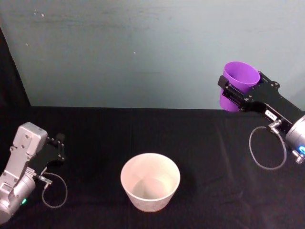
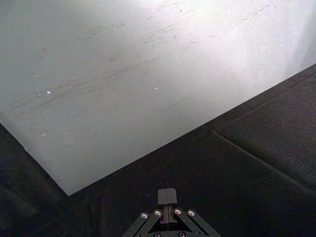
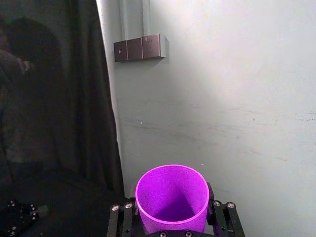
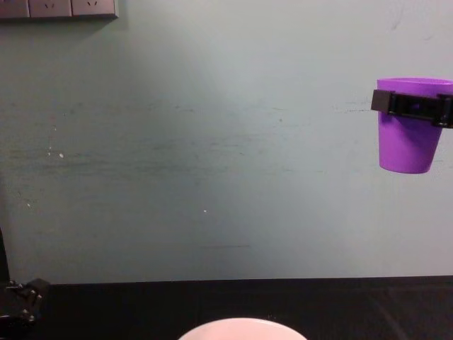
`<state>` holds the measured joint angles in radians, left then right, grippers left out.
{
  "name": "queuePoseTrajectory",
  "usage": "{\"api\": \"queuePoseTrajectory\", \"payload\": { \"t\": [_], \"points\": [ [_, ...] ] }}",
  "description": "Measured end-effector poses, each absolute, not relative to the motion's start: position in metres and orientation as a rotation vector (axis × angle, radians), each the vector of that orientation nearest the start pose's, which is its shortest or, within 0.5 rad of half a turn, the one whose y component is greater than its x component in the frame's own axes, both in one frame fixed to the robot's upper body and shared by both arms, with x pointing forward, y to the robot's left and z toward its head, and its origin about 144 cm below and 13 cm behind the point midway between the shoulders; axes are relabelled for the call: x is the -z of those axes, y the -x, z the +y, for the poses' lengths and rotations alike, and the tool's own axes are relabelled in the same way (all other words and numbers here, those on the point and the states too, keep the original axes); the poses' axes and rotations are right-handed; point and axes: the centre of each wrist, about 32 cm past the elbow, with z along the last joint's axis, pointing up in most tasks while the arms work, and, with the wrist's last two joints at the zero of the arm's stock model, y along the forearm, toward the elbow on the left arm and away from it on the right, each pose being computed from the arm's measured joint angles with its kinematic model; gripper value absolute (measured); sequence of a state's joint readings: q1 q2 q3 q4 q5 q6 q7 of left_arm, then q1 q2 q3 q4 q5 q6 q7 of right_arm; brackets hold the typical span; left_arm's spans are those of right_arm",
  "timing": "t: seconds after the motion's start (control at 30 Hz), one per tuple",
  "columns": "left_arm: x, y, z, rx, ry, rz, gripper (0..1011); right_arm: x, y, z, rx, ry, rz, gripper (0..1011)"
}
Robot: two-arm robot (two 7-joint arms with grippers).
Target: Pick up the cup and pour the mung beans from the cup into the bowl.
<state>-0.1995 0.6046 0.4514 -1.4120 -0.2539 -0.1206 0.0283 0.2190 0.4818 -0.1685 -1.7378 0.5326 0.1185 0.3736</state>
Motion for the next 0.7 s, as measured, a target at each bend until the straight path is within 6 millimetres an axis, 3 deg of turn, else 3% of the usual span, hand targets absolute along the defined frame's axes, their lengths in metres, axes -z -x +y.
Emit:
{"api": "queuePoseTrajectory", "payload": {
  "t": [0.7],
  "points": [
    [-1.1398, -0.4886, 0.3097, -1.248, -0.304, -0.285, 0, -1.2725, -0.4976, -0.2928, 0.959, -0.118, -0.126, 737]
  ]
}}
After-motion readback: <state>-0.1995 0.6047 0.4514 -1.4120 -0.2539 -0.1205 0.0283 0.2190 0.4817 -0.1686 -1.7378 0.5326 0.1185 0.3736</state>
